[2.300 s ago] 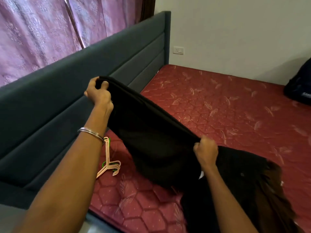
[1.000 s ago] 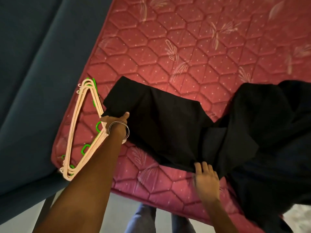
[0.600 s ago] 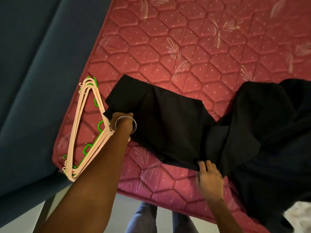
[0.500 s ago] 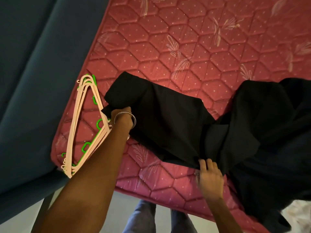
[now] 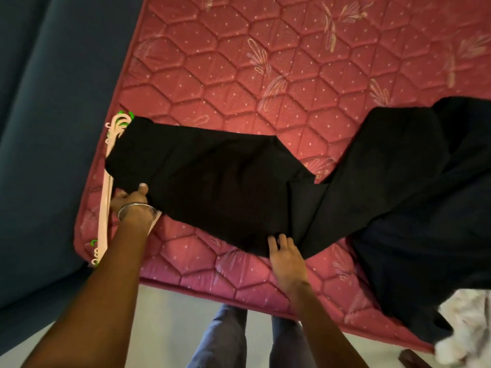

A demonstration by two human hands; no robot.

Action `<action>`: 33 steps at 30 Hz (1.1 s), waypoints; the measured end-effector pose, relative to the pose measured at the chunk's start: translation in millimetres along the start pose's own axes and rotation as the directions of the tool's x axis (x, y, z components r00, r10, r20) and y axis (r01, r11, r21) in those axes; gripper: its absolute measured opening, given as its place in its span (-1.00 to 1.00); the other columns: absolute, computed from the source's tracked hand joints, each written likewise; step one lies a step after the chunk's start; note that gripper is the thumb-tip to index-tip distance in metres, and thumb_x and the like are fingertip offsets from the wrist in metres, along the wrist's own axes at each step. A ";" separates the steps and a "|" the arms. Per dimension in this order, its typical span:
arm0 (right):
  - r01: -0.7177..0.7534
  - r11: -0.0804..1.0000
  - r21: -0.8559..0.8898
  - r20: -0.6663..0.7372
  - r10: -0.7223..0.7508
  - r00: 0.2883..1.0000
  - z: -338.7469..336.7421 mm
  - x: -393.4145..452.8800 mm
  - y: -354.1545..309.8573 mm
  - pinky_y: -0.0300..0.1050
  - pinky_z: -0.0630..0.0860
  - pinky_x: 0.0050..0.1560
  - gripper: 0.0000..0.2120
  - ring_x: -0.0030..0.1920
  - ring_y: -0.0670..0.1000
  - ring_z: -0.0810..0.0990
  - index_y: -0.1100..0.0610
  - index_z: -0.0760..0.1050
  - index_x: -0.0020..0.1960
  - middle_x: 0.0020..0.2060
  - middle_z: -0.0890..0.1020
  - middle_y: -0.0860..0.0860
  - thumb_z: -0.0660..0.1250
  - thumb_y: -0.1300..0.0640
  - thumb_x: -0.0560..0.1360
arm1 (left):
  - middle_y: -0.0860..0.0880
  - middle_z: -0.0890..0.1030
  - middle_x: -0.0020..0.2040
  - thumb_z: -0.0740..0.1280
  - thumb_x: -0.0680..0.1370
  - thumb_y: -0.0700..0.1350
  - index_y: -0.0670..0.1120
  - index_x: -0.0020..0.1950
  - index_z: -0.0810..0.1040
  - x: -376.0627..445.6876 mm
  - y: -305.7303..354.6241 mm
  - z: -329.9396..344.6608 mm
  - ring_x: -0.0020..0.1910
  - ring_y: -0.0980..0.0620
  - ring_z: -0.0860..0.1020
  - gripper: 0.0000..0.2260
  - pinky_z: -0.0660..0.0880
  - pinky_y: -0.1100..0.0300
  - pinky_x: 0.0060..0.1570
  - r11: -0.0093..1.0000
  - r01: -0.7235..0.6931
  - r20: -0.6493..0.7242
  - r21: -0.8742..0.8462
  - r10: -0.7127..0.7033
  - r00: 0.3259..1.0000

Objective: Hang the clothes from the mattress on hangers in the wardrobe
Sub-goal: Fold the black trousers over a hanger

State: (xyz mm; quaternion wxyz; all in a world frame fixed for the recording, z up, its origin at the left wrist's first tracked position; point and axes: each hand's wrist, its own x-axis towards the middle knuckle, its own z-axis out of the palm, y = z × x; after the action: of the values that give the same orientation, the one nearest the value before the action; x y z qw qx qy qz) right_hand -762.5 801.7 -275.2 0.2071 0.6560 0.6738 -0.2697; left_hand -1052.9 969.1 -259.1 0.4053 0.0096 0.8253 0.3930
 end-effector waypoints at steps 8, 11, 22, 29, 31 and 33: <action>-0.083 0.551 0.830 -0.199 0.432 0.880 -82.4 13.7 94.7 -0.28 0.47 -0.18 -0.89 -0.25 -0.11 0.60 0.20 0.61 -0.02 -0.23 0.67 0.07 0.44 0.24 0.46 | -0.19 0.32 0.33 0.37 0.43 -0.12 -0.02 0.32 0.36 -84.8 -8.6 58.9 0.27 -0.24 0.33 -0.53 0.34 -0.10 0.19 0.607 -0.365 -0.064 0.706 0.567 0.821; -0.310 0.427 0.849 -0.266 0.854 0.447 -104.8 37.3 144.6 -0.02 0.41 0.09 -0.78 0.02 0.22 0.58 0.26 0.53 0.09 -0.03 0.63 0.24 0.37 0.22 0.47 | -0.20 0.57 0.07 0.33 0.44 -0.22 -0.10 0.06 0.60 -121.2 -33.8 95.9 0.07 -0.23 0.52 -0.79 0.42 0.00 0.09 0.431 -0.767 0.442 0.476 0.637 0.632; 0.035 -0.359 0.933 0.265 0.749 0.607 -82.2 32.5 254.7 -0.05 0.55 -0.15 -0.81 -0.20 -0.06 0.58 0.06 0.44 0.01 -0.15 0.60 0.00 0.35 0.30 0.51 | -0.18 0.41 0.38 0.47 0.44 -0.03 -0.16 0.49 0.21 -256.4 -130.8 252.8 0.35 -0.14 0.40 -0.29 0.32 0.10 0.34 0.495 -0.765 0.897 0.412 -0.070 0.437; 0.203 -0.304 0.931 0.020 0.599 0.801 -88.5 12.8 261.3 -0.10 0.50 -0.10 -0.80 -0.15 -0.08 0.58 0.08 0.52 -0.16 -0.26 0.60 -0.06 0.30 0.36 0.52 | -0.12 0.55 0.17 0.44 0.47 -0.07 -0.20 0.27 0.47 -263.7 -133.2 274.0 0.06 0.00 0.50 -0.57 0.45 0.16 0.06 0.627 -0.595 0.812 0.502 -0.105 0.574; 0.320 -0.278 0.906 -0.126 0.546 0.828 -103.1 13.4 253.7 -0.14 0.53 -0.02 -0.77 -0.04 -0.04 0.61 0.12 0.58 -0.06 -0.13 0.66 -0.03 0.26 0.40 0.52 | -0.15 0.58 0.15 0.43 0.49 -0.06 -0.20 0.21 0.51 -266.5 -125.1 275.1 0.16 -0.08 0.53 -0.64 0.48 0.10 0.05 0.697 -0.530 0.815 0.483 -0.137 0.563; 0.416 -0.311 0.854 -0.266 0.427 0.864 -121.1 14.5 247.8 -0.20 0.51 0.06 -0.70 0.07 -0.07 0.62 0.15 0.57 0.07 -0.04 0.68 -0.06 0.19 0.45 0.53 | -0.17 0.63 0.10 0.46 0.45 -0.03 -0.20 0.14 0.56 -265.8 -112.4 273.2 0.16 -0.16 0.56 -0.65 0.53 0.02 0.08 0.835 -0.322 0.822 0.445 -0.239 0.517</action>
State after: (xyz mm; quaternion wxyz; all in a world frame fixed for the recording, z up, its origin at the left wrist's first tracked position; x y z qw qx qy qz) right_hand -507.5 888.3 -214.0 -0.5962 0.5865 0.1866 -0.5154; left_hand -655.6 977.7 -256.1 0.7258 0.3375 0.5921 0.0930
